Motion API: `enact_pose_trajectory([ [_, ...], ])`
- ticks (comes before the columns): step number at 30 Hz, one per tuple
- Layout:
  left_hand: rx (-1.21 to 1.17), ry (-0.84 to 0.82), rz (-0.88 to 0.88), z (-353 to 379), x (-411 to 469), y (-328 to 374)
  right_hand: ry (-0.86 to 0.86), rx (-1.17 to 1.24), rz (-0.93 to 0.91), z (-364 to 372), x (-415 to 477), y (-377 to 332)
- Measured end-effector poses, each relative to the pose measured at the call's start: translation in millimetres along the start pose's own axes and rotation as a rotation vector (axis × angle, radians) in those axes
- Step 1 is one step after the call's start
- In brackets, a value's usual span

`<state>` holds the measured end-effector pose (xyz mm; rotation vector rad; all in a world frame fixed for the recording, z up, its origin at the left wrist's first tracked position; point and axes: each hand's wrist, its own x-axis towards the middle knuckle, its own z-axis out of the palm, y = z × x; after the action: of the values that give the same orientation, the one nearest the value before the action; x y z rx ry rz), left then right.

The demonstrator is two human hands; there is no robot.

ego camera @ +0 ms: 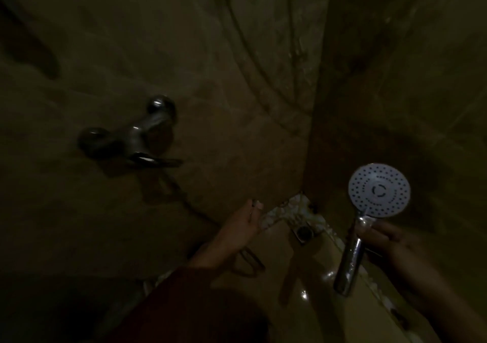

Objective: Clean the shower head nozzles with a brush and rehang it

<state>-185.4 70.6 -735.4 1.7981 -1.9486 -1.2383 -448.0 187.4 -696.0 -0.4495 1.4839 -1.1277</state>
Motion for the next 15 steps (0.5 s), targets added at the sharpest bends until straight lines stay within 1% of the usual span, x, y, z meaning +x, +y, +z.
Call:
enact_pose_trajectory([
  [4,-0.043,0.144,0.0,-58.8,-23.4,17.8,0.002,-0.056,-0.02,21.8,-29.7,-55.2],
  [8,-0.117,0.252,-0.092,-100.6,-25.7,18.7,0.025,-0.042,-0.028,42.1,-41.9,-84.5],
  [11,-0.163,0.284,-0.143,-122.9,-23.5,17.2,0.049,-0.029,-0.019,53.2,-43.8,-93.5],
  [13,-0.185,0.313,-0.131,-135.1,-20.5,14.3,0.054,-0.027,-0.008,58.2,-43.4,-95.6],
  [15,-0.183,0.288,-0.131,-143.6,-18.8,14.1,0.063,-0.031,0.006,61.8,-42.4,-96.1],
])
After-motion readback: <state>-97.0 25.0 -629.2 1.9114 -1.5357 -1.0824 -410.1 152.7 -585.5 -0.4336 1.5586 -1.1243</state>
